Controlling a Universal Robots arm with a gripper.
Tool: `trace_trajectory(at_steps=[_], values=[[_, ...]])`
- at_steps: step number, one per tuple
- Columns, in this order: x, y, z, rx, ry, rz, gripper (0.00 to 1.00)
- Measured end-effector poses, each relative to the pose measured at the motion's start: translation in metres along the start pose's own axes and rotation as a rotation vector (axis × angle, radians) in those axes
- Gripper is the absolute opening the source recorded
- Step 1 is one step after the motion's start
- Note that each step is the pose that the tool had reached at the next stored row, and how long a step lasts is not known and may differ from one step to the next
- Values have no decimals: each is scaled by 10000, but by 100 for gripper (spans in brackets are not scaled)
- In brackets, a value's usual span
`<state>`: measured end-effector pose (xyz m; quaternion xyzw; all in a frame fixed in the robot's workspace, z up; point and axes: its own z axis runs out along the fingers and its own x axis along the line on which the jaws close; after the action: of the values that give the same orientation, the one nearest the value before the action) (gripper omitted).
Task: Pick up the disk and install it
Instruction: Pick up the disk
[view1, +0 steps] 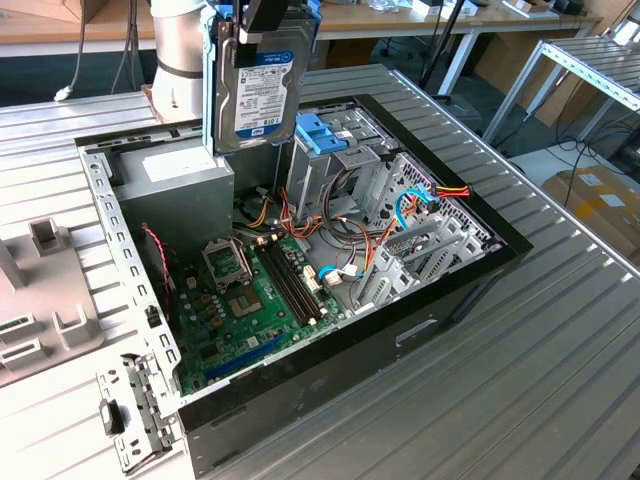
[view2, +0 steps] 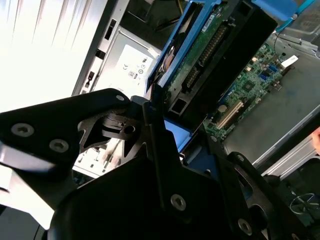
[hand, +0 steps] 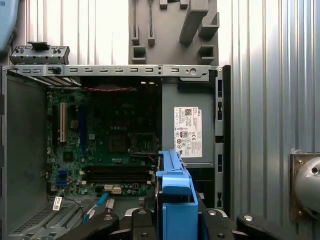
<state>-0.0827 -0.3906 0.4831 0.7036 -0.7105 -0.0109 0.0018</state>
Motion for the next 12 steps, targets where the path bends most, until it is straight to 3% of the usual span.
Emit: trace_trajectory(at_steps=[12], values=[[136, -1, 1, 0, 0, 0, 37]])
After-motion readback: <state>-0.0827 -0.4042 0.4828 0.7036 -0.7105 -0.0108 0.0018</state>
